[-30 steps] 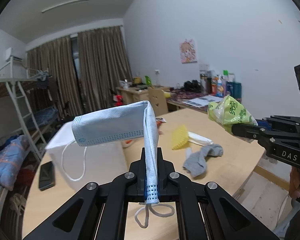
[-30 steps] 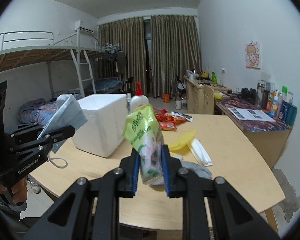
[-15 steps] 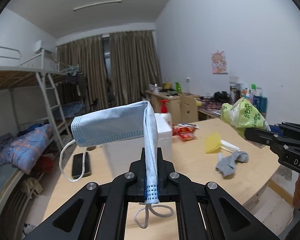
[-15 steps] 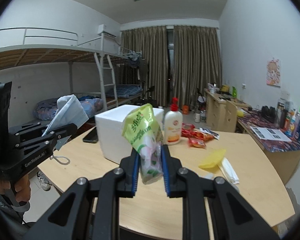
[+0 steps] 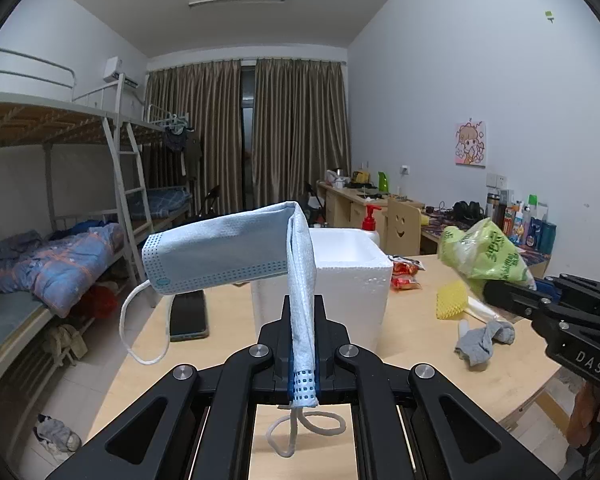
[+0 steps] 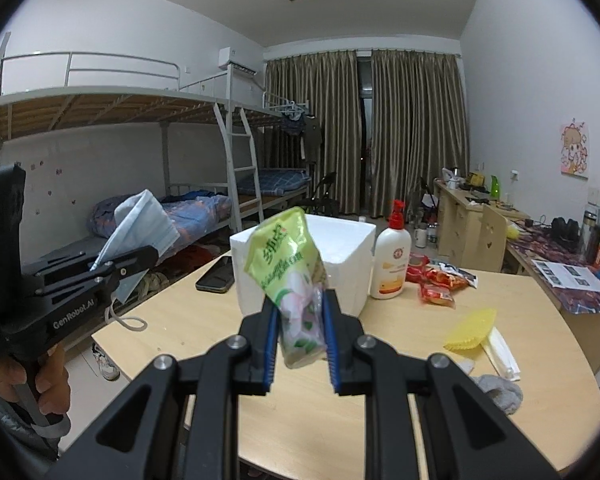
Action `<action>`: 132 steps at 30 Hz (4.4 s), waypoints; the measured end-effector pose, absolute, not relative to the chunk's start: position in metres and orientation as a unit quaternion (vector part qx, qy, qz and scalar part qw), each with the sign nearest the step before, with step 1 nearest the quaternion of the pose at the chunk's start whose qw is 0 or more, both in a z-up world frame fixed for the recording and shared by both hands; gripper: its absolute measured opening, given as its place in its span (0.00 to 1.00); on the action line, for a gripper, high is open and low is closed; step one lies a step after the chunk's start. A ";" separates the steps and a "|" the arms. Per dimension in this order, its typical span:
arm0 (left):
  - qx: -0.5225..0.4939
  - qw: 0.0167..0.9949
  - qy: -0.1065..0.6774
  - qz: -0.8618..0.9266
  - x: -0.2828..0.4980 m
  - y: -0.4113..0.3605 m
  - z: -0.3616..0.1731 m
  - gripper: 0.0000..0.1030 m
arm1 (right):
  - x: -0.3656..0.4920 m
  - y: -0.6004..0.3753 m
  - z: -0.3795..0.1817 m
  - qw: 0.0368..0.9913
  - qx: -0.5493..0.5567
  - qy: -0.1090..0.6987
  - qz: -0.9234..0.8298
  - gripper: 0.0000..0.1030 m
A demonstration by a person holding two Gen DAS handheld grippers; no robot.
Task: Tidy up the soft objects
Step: 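Carry the blue mask and green bag over the white foam box with both grippers, then open the left gripper dropping the mask into the box while the right gripper drops the bag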
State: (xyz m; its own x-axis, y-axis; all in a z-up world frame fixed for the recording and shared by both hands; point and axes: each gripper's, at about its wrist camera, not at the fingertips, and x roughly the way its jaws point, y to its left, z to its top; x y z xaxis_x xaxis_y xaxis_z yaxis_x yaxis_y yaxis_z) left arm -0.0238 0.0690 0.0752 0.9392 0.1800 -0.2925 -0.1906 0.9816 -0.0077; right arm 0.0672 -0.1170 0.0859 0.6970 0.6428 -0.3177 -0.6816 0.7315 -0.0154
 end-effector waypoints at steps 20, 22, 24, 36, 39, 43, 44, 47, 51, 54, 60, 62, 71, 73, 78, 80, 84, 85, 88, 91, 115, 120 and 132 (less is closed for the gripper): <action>0.002 0.981 0.181 0.065 0.056 0.099 0.093 0.06 | 0.116 -0.079 0.100 0.910 -0.081 0.167 0.370 0.24; 0.000 0.981 0.183 0.058 0.064 0.102 0.095 0.06 | 0.122 -0.075 0.103 0.910 -0.083 0.168 0.370 0.24; -0.001 0.981 0.186 0.055 0.073 0.106 0.097 0.06 | 0.127 -0.070 0.104 0.908 -0.083 0.172 0.372 0.24; 0.002 0.978 0.209 0.023 0.123 0.118 0.104 0.06 | 0.157 -0.047 0.114 0.904 -0.091 0.189 0.373 0.24; 0.003 0.978 0.208 0.013 0.135 0.119 0.107 0.06 | 0.165 -0.041 0.116 0.902 -0.090 0.192 0.376 0.24; 0.002 0.975 0.220 -0.005 0.153 0.120 0.103 0.06 | 0.174 -0.036 0.117 0.901 -0.091 0.195 0.375 0.24; 0.001 0.974 0.225 -0.009 0.159 0.121 0.103 0.06 | 0.177 -0.035 0.117 0.901 -0.090 0.197 0.376 0.24; -0.003 0.972 0.233 -0.015 0.173 0.124 0.102 0.06 | 0.186 -0.030 0.117 0.900 -0.093 0.201 0.374 0.24; -0.007 0.969 0.245 -0.029 0.191 0.125 0.100 0.06 | 0.194 -0.028 0.117 0.900 -0.091 0.204 0.375 0.24; -0.005 0.967 0.254 -0.033 0.203 0.123 0.097 0.06 | 0.198 -0.028 0.118 0.900 -0.090 0.204 0.374 0.24; -0.009 0.961 0.273 -0.041 0.222 0.120 0.091 0.06 | 0.205 -0.029 0.117 0.901 -0.089 0.211 0.369 0.24; -0.006 0.959 0.279 -0.045 0.227 0.117 0.088 0.06 | 0.208 -0.031 0.116 0.901 -0.087 0.213 0.367 0.24; -0.009 0.951 0.305 -0.053 0.245 0.111 0.076 0.06 | 0.211 -0.035 0.114 0.902 -0.085 0.215 0.365 0.24; -0.010 0.950 0.308 -0.042 0.248 0.112 0.075 0.06 | 0.211 -0.036 0.113 0.902 -0.083 0.216 0.364 0.24; 0.005 0.953 0.303 -0.029 0.246 0.112 0.074 0.08 | 0.212 -0.037 0.113 0.903 -0.081 0.217 0.361 0.24; 0.013 0.954 0.298 -0.021 0.244 0.110 0.075 0.11 | 0.212 -0.037 0.113 0.904 -0.082 0.216 0.360 0.24; 0.016 0.956 0.292 -0.011 0.237 0.111 0.079 0.44 | 0.212 -0.037 0.114 0.904 -0.081 0.216 0.359 0.24; 0.018 0.958 0.286 -0.008 0.234 0.111 0.080 0.61 | 0.211 -0.037 0.114 0.904 -0.081 0.215 0.359 0.24; 0.022 0.965 0.260 0.006 0.222 0.115 0.086 0.81 | 0.209 -0.036 0.116 0.905 -0.082 0.213 0.359 0.24; 0.019 0.968 0.250 0.014 0.215 0.119 0.090 0.84 | 0.209 -0.035 0.117 0.905 -0.083 0.212 0.359 0.24; -0.057 0.966 0.234 0.092 0.172 0.186 0.087 0.87 | 0.224 0.021 0.103 0.879 -0.119 0.238 0.395 0.24; -0.057 0.967 0.231 0.096 0.170 0.190 0.085 0.89 | 0.229 0.028 0.098 0.878 -0.124 0.244 0.394 0.40; -0.055 0.966 0.229 0.105 0.170 0.187 0.084 0.93 | 0.221 0.017 0.104 0.889 -0.111 0.230 0.380 0.77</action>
State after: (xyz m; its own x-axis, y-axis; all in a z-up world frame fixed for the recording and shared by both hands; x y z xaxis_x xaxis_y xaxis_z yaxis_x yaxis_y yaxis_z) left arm 0.1705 0.1871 0.0843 0.8729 0.1777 -0.4545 -0.2281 0.9719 -0.0581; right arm 0.2213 0.0172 0.1036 0.6053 0.6245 -0.4937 -0.7266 0.6867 -0.0223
